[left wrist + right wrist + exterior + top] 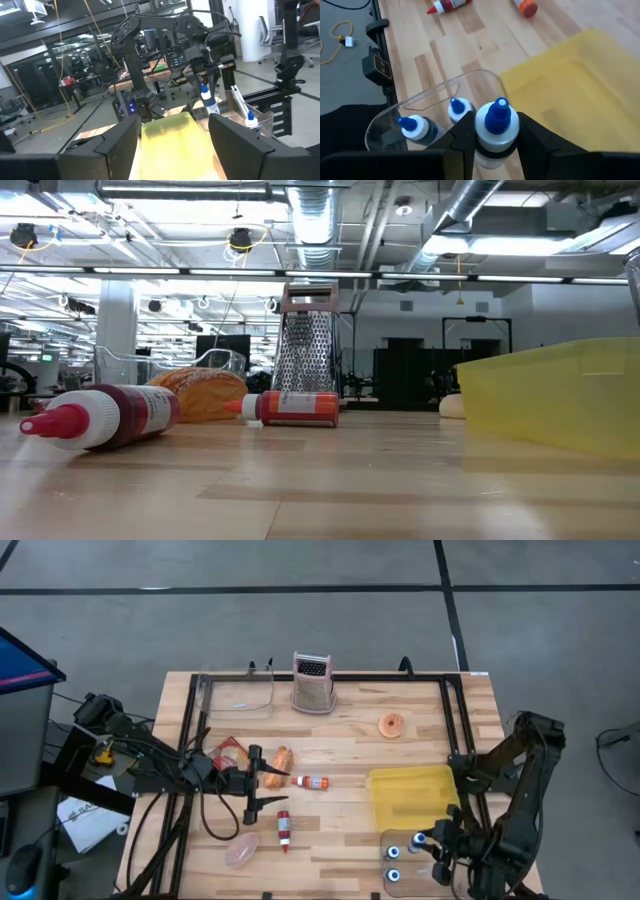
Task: Pick & Place Food Item
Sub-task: Put the blue food coloring bottle into the bottom transparent bin
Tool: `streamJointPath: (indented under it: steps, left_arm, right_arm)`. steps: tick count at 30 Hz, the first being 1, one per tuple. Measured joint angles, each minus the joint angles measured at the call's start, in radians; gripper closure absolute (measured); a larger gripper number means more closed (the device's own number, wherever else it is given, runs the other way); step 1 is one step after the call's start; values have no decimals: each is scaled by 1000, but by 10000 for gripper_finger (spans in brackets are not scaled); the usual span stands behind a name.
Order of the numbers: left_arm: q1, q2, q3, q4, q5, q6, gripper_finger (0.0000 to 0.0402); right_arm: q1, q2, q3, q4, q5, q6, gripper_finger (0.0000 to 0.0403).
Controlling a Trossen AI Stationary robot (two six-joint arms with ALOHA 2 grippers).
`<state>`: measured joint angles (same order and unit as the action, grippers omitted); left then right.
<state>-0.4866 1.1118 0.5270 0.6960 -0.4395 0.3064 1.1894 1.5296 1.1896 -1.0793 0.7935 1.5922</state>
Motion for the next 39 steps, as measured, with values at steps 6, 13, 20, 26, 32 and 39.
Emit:
streamJointPath:
  steps: [6, 13, 20, 26, 32, 39]
  left_arm:
    - [0, 0, 0, 0, 3, -7, 166]
    - [0, 0, 0, -10, 7, -23, 166]
    - [0, 4, 0, -8, 10, -26, 166]
    - [0, 4, 0, -8, 10, -27, 166]
    - [0, 4, 0, -11, 9, -30, 166]
    - [0, 4, 0, -16, 9, -43, 166]
  right_arm:
    - [9, 86, 0, 80, 38, 6, 303]
    - [-1, 181, 0, 82, 45, 28, 303]
    - [1, 227, 0, 83, 45, 58, 303]
    - [1, 228, 0, 89, 45, 58, 303]
    - [16, 238, 0, 96, 30, 92, 303]
    - [50, 238, 0, 152, 19, 138, 303]
